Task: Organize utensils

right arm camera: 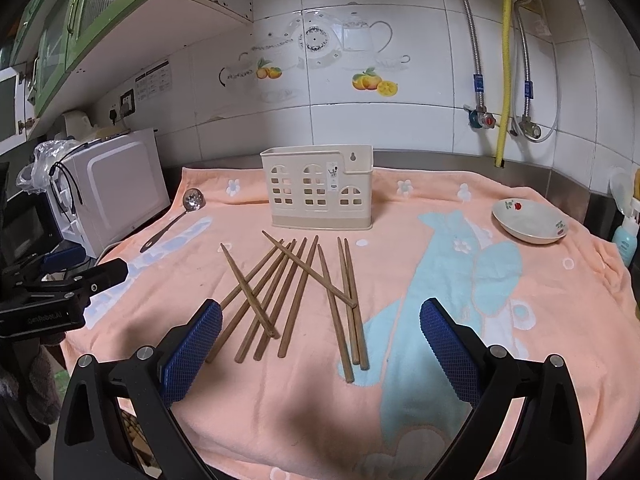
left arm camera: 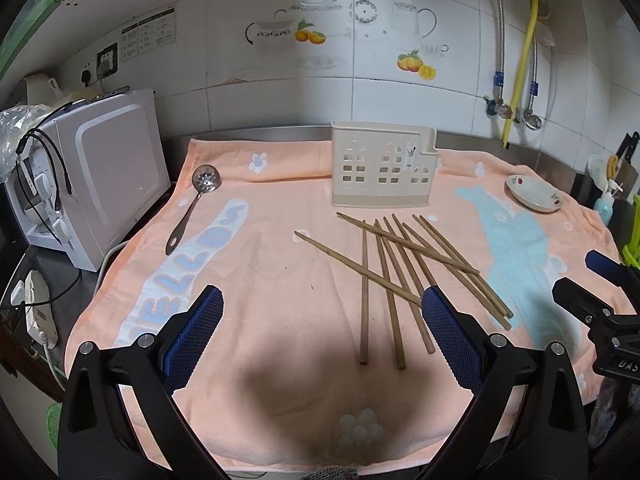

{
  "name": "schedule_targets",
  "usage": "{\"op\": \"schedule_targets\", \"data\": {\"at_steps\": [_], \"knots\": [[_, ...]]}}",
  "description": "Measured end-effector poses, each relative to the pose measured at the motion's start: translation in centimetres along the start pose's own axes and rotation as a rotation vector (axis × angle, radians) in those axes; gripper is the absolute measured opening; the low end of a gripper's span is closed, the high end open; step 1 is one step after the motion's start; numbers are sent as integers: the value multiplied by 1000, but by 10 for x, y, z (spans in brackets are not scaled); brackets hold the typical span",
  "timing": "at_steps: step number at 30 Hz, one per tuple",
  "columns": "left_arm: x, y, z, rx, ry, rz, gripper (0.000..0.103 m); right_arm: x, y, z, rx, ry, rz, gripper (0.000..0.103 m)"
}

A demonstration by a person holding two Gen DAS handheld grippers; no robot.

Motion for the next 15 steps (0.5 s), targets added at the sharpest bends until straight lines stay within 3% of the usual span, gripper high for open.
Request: {"op": "schedule_targets", "data": {"at_steps": [9, 15], "knots": [[2, 1, 13, -8, -35, -9, 98, 5, 1, 19, 33, -18, -33, 94], [4, -1, 22, -13, -57, -23, 97, 3, 2, 43, 72, -101, -65, 83]]}}
Point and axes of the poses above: each gripper's, at about its wrist camera, not at the fingertips, and z roughly the way its jaws point, y to its right, x to its top, the point moved 6 cm from there along z, roughly the way its jaws point, and after that the axes turned 8 degrees about -y, right-handed, at the moved point
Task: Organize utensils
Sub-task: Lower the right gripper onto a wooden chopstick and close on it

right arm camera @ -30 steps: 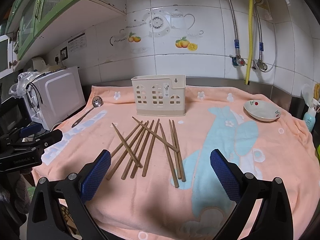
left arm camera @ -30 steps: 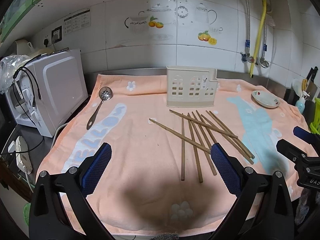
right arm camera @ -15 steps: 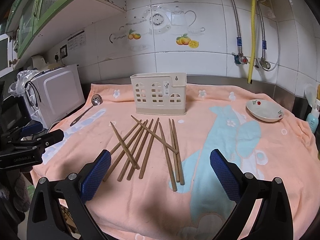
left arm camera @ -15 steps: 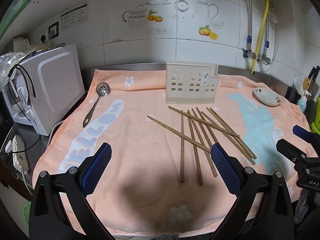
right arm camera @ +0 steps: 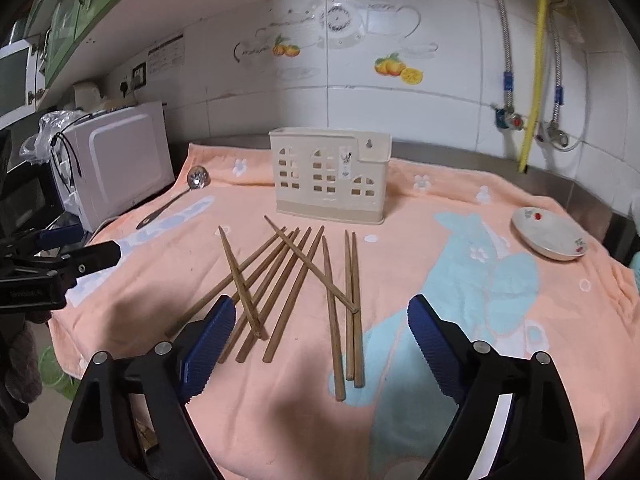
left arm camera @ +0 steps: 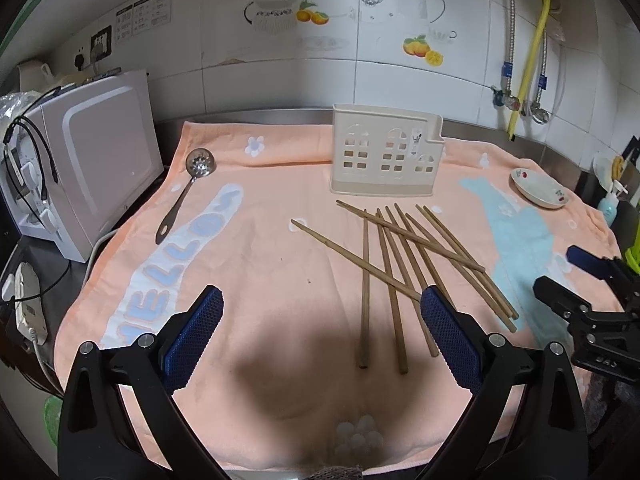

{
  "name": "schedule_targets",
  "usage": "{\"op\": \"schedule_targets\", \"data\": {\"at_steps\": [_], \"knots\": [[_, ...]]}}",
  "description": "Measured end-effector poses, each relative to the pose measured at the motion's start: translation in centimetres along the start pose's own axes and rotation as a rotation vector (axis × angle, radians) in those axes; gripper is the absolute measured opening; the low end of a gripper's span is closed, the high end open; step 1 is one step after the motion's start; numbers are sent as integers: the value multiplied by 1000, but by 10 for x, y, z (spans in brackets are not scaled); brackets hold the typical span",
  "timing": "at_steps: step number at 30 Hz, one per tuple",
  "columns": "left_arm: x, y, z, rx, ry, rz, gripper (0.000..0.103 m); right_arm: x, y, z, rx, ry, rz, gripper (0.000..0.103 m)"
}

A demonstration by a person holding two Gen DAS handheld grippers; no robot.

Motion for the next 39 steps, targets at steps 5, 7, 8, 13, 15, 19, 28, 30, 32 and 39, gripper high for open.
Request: {"op": "schedule_targets", "data": {"at_steps": [5, 7, 8, 13, 15, 19, 28, 30, 32, 39], "knots": [[2, -3, 8, -10, -19, -19, 97, 7, 4, 18, 35, -26, -50, 73], [3, -2, 12, -16, -26, -24, 97, 11, 6, 25, 57, -37, -61, 68], [3, -1, 13, -19, -28, -24, 97, 12, 8, 29, 64, -44, -69, 67], [2, 5, 25, -23, -55, -15, 96, 19, 11, 52, 86, -90, -132, 53], [1, 7, 29, -34, -67, -20, 95, 20, 12, 63, 109, -112, -148, 49], [-3, 11, 38, -39, -96, -22, 94, 21, 10, 84, 147, -161, -207, 39], [-10, 24, 59, -75, -159, -45, 89, 26, 16, 118, 210, -228, -257, 21], [-11, 28, 62, -81, -167, -47, 88, 26, 17, 122, 209, -234, -275, 21], [-12, 32, 66, -95, -176, -50, 85, 26, 17, 126, 211, -238, -293, 18], [-12, 45, 82, -143, -225, -102, 77, 23, 17, 137, 206, -252, -350, 12]]}}
Point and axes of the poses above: each gripper's, at about its wrist camera, not at the fingertips, and z roughly the way its jaws point, y to its right, x to its top, the point moved 6 cm from there along z, roughly the way its jaws point, and after that the axes turned 8 degrees about -y, right-handed, at the moved point
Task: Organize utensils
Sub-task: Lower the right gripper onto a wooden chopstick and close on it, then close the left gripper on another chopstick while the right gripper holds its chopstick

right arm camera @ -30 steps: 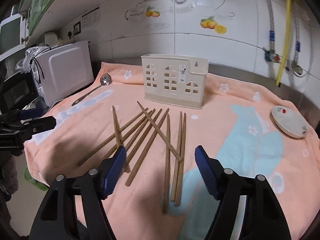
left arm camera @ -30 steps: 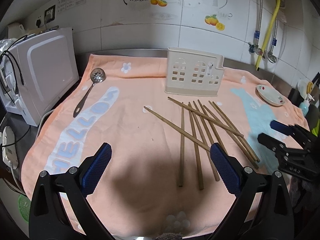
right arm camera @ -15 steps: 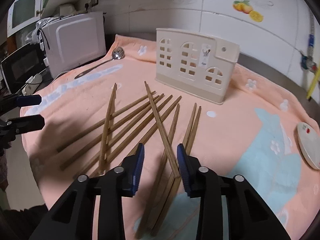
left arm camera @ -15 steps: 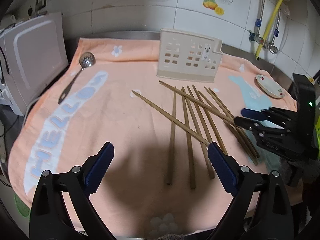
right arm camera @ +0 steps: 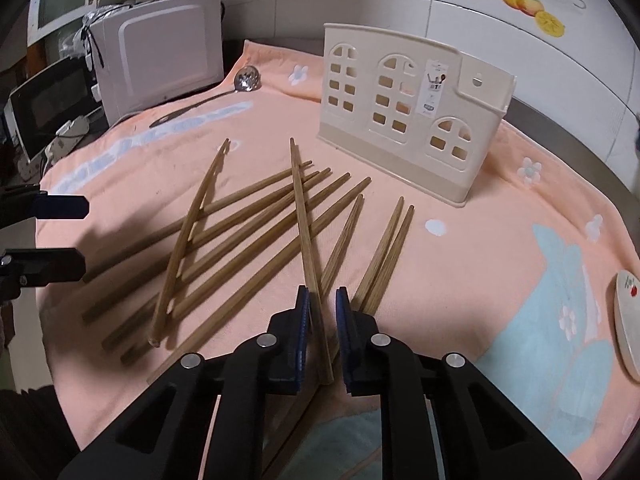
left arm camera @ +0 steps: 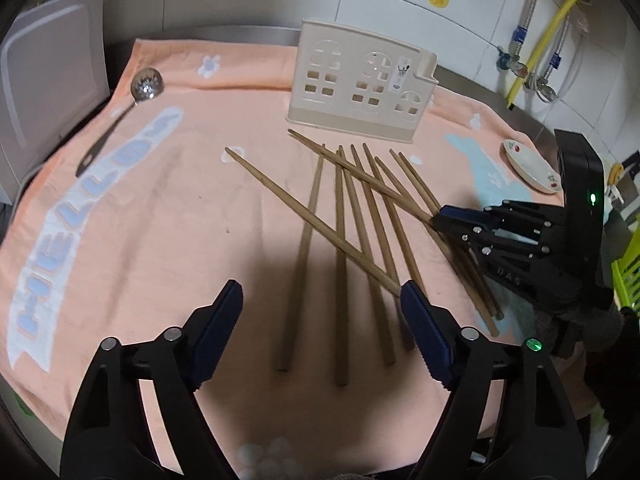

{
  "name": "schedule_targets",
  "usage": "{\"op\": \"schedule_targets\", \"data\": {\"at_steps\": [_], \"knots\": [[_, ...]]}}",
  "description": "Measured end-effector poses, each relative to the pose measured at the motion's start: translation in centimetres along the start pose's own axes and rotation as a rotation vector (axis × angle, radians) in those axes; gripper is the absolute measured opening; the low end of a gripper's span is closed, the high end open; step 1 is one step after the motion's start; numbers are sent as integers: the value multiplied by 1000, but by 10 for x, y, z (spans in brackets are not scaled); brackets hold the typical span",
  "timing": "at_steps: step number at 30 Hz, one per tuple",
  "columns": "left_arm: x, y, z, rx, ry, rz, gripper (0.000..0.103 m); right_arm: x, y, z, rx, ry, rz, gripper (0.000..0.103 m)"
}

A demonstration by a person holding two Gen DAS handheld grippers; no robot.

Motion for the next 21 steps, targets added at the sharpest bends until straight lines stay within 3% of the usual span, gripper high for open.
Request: {"op": "schedule_targets", "data": {"at_steps": [4, 14, 21], "knots": [[4, 7, 9, -11, -17, -28, 71, -2, 0, 1, 4, 3, -12, 8], [16, 19, 26, -23, -46, -92, 40, -3, -3, -9, 17, 41, 0, 7], [18, 30, 37, -33, -65, -139, 25, -4, -7, -16, 23, 70, 5, 7]]}}
Point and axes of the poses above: each gripper's, at about its wrist camera, not at the fingertips, and z roughly the way its jaws point, y to its right, x to its top, the point moved 6 cm from there along z, roughly the way its jaws point, and after that the axes turned 8 degrees about -y, right-handed, at the moved point
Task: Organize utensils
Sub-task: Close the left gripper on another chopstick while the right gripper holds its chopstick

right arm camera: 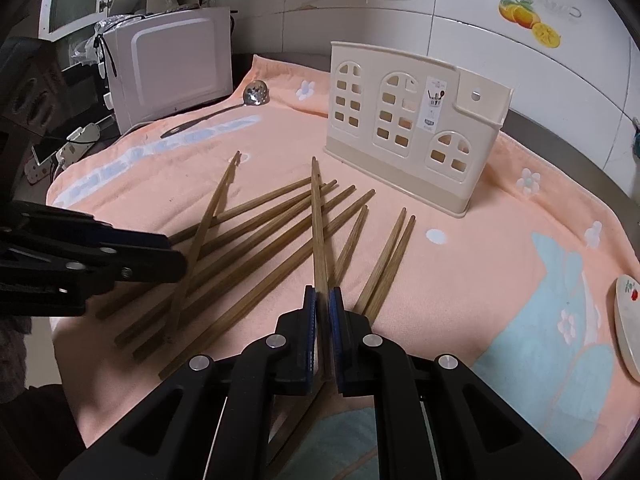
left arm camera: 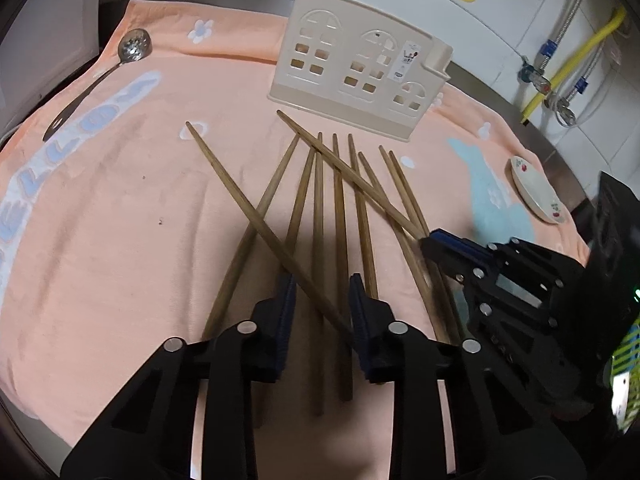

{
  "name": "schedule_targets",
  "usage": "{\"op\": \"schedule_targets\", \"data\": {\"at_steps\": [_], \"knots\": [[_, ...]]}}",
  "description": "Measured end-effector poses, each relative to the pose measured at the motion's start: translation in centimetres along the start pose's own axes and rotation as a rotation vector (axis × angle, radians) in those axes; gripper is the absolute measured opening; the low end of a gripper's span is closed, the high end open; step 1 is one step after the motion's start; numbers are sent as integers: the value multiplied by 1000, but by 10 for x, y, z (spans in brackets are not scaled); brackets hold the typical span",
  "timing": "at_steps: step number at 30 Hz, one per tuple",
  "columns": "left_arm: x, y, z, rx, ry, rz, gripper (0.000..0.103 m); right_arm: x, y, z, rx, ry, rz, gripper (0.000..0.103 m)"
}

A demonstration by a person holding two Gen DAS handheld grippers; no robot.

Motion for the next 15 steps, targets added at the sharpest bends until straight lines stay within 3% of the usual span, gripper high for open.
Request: {"op": "schedule_targets", "data": {"at_steps": [15], "knots": [[-2, -10, 21, 9, -62, -131, 18, -3, -3, -5, 12, 16, 5, 7]]}}
Point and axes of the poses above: each gripper's, at about its wrist camera, not at the fingertips, and z roughly the way its jaws point, y to its right, x to its top, the point moved 6 cm from there along z, roughly the way its jaws point, and after that the axes turned 8 degrees about -y, right-handed, at the moved point
